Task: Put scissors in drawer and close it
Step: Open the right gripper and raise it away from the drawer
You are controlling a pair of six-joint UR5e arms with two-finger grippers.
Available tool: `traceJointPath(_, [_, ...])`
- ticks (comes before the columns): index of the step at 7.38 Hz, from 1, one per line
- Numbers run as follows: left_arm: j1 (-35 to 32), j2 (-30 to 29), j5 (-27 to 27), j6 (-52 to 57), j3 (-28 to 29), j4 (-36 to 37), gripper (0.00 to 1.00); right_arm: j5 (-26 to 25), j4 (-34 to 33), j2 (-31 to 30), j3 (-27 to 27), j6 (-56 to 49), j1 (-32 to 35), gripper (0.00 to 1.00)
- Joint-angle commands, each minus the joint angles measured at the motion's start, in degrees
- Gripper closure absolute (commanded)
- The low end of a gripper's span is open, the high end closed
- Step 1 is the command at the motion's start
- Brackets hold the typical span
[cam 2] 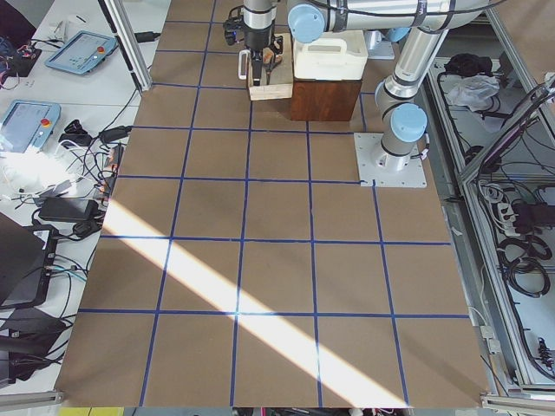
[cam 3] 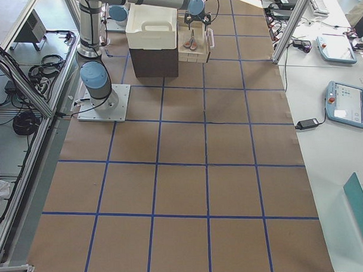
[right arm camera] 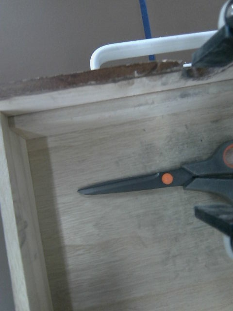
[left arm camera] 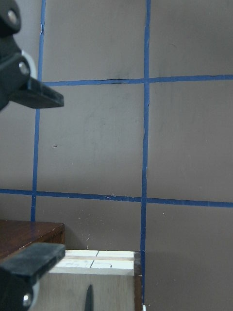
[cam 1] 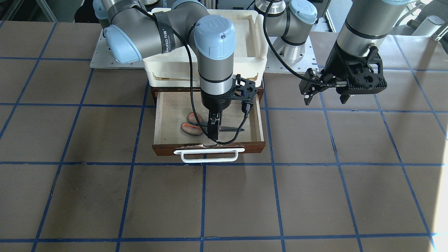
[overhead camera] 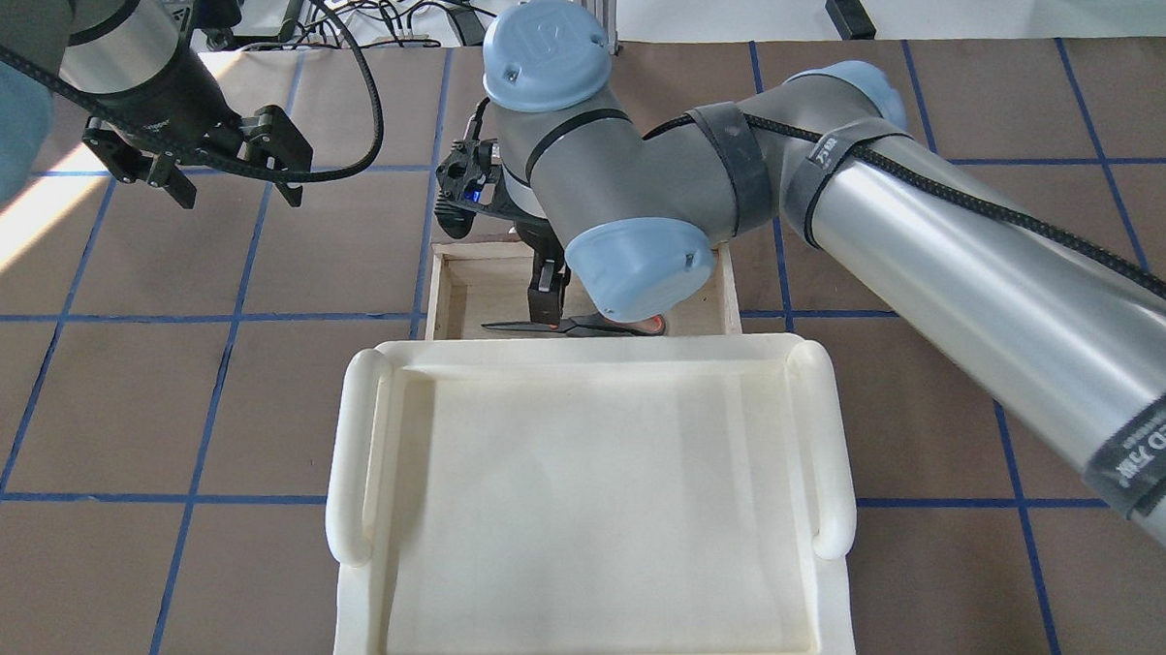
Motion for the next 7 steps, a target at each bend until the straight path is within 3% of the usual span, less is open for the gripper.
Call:
traceJointPath(1, [0.0,-1.2,-0.2,-0.4,0.0,0.5,0.0,0.2,6.4,-4.1,-1.1,0.0,-5.8,0.0])
traceJointPath(3, [0.2,-2.2,0.0,-0.6,0.0,5.1,0.0,0.3,12.9,-9.2,-0.5,0.6,-12.6,0.0])
traceJointPath(5, [0.3,-3.2,-0.2,-0.4,-0.1,5.0,0.0,0.0,17.8,-14.3,-0.2,10.8,-18.5,0.0])
traceJointPath(7, [0.1,-6.5,-1.6,-0.8,1.0,6.6,0.0,-0.3,18.2,-16.4,-0.1,20.8,-20.9,0.0])
